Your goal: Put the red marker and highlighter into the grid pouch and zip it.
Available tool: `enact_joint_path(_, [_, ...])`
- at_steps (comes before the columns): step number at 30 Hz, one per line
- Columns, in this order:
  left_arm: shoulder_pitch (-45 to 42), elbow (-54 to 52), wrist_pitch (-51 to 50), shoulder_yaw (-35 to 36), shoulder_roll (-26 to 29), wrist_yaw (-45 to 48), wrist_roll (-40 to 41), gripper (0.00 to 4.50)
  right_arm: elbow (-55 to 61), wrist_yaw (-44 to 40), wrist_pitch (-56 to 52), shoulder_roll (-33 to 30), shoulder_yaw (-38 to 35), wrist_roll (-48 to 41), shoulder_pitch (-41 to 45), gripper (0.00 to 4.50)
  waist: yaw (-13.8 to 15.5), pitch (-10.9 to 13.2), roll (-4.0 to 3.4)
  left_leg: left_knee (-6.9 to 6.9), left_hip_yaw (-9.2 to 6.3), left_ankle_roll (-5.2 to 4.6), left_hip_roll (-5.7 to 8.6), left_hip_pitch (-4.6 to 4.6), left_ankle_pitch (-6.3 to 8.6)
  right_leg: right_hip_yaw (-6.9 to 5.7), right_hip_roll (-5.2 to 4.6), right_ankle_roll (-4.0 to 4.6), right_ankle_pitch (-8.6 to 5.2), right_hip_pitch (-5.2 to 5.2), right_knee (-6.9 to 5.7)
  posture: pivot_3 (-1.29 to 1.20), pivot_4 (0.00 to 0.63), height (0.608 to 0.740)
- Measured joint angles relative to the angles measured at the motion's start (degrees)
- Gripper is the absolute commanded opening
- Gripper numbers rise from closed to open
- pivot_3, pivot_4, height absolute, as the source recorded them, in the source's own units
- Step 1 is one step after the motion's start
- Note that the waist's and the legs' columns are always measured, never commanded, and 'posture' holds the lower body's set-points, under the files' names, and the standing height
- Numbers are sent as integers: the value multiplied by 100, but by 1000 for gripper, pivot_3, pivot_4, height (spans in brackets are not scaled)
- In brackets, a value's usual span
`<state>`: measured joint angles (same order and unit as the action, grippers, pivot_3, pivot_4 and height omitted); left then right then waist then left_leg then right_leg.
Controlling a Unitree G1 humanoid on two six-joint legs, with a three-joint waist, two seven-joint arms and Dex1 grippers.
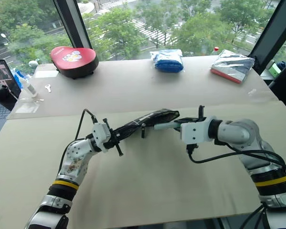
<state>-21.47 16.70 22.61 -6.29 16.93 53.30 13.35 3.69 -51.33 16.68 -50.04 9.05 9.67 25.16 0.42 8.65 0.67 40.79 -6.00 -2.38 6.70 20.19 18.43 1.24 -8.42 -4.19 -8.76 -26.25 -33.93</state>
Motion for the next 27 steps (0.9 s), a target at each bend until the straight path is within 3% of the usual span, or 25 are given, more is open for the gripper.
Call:
enact_joint_path(9, [-23, 16, 2, -37, -21, 23, 0, 0, -475, 27, 181, 355, 320, 279, 668, 505, -2, 0, 0, -2, 1, 1, -1, 0, 0, -2, 0, 1, 1, 0, -1, 0, 150, 740])
enact_joint_path(16, [-27, 17, 18, -35, 0, 18, -1, 0, -562, -148, 287, -126, -115, -193, 480, 505, 22, 0, 0, -5, 0, 0, -1, 0, 0, -6, 0, 1, 1, -1, 1, 0, 150, 740])
enact_joint_path(27, [-28, 16, 20, -38, 0, 24, -1, 0, -1001, -135, 558, -279, -215, -158, 567, 505, -5, 0, 0, -3, 3, 0, -4, -1, 0, -6, 0, 2, 1, -1, 0, 0, 150, 740])
